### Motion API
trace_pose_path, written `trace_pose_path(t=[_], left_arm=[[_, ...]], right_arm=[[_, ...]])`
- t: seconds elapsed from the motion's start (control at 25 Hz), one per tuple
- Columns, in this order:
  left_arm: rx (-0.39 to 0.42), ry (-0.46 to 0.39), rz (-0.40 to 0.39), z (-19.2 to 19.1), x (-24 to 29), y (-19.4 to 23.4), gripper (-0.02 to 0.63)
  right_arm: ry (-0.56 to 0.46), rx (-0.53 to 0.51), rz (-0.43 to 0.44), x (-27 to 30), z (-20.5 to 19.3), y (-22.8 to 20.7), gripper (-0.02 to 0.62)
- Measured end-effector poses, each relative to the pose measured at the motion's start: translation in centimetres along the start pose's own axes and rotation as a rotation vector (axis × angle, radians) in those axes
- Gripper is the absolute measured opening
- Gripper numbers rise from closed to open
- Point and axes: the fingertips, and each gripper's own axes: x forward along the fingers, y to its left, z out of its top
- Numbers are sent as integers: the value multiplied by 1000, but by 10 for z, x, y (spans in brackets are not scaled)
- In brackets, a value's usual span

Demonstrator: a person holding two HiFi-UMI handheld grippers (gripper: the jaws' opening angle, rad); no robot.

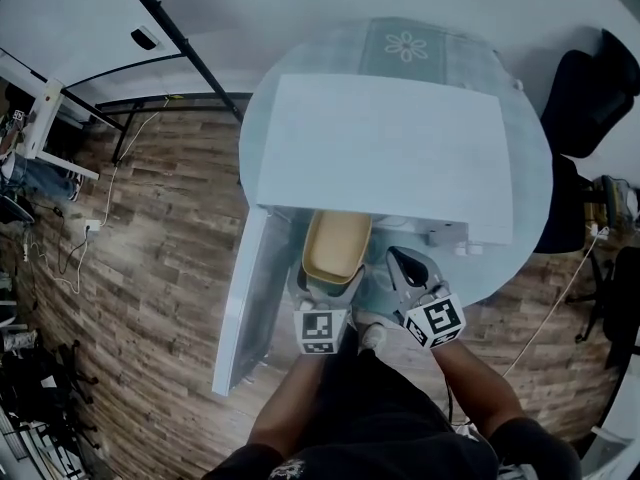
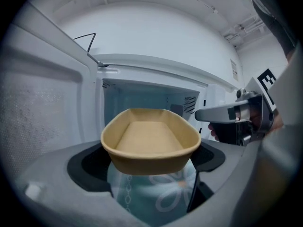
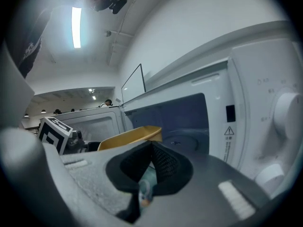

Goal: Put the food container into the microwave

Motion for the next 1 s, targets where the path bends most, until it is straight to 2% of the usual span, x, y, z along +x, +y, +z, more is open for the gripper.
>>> trace_pose_path(t=[0.36, 0.6, 1.0], left_arm=[[-11, 18, -1, -10, 33, 10, 523], [-31, 0, -8, -6, 60, 14, 523], [-14, 14, -21, -4, 98, 17, 523]], right_arm=[[24, 11, -23, 18, -16, -13, 1], [31, 15, -33, 32, -20, -21, 0], [48, 32, -56, 48, -30, -35, 1]])
